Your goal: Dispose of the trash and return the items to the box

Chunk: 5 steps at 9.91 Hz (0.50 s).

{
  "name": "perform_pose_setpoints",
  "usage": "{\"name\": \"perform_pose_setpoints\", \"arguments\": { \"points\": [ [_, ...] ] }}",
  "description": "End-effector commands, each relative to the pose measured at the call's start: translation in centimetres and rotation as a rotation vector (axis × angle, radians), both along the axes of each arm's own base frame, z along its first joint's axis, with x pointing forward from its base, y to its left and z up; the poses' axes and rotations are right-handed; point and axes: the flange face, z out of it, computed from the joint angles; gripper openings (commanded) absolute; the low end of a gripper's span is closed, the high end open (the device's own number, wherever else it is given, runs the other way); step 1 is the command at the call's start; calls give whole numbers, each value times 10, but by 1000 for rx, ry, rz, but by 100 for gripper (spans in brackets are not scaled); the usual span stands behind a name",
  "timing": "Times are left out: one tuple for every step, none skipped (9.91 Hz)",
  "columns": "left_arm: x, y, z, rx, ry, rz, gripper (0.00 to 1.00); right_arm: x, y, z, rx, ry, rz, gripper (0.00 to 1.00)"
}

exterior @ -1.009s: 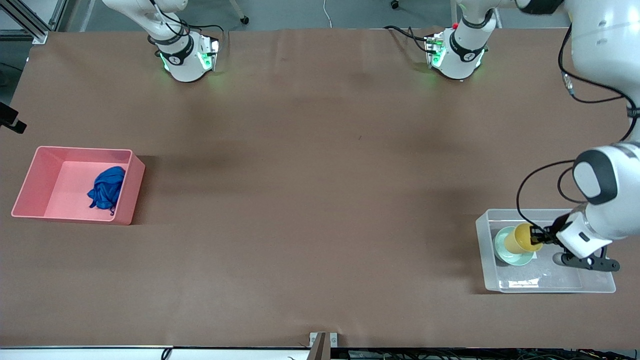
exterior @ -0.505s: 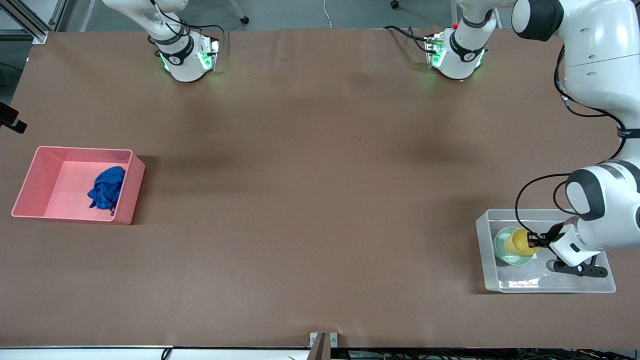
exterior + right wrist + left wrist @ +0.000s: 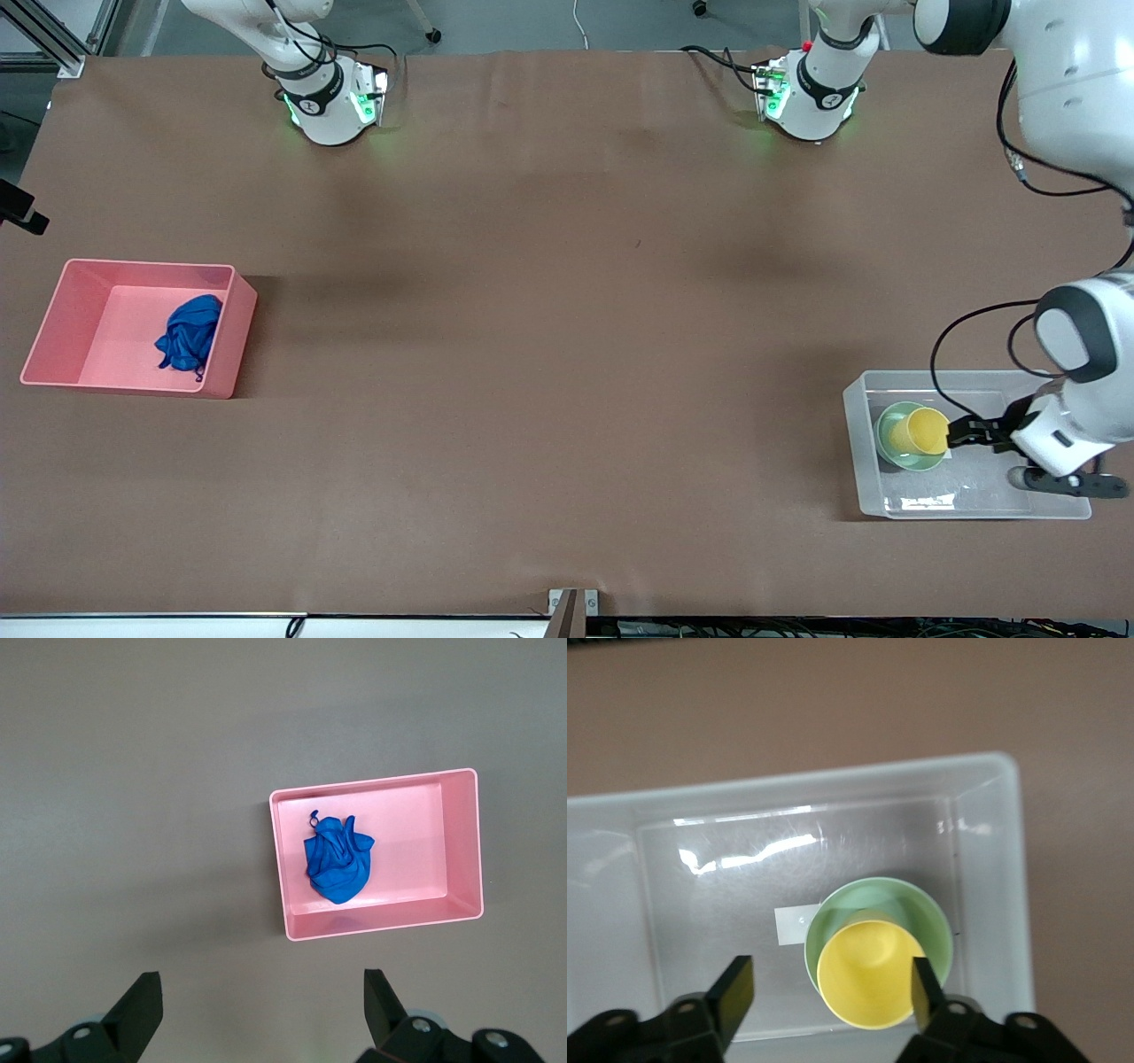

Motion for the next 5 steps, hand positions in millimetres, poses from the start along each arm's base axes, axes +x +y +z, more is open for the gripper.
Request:
{"name": "perform_pose_setpoints", "arguments": {
  "points": [
    [-35, -21, 47, -39, 12, 12, 100, 3, -3, 2, -3, -39, 10, 100],
    [-54, -34, 70, -42, 6, 39, 100, 4, -2, -1, -5, -36, 13, 100],
    [-74, -52, 100, -11, -12, 43, 100, 3, 0, -2, -5, -30, 18, 100],
    [-97, -69, 123, -1, -8, 33, 100, 3, -1, -2, -5, -27, 16, 100],
    [-122, -78, 145, -10, 12, 54, 100, 2, -1, -3, -4, -19, 16, 100]
  ]
}}
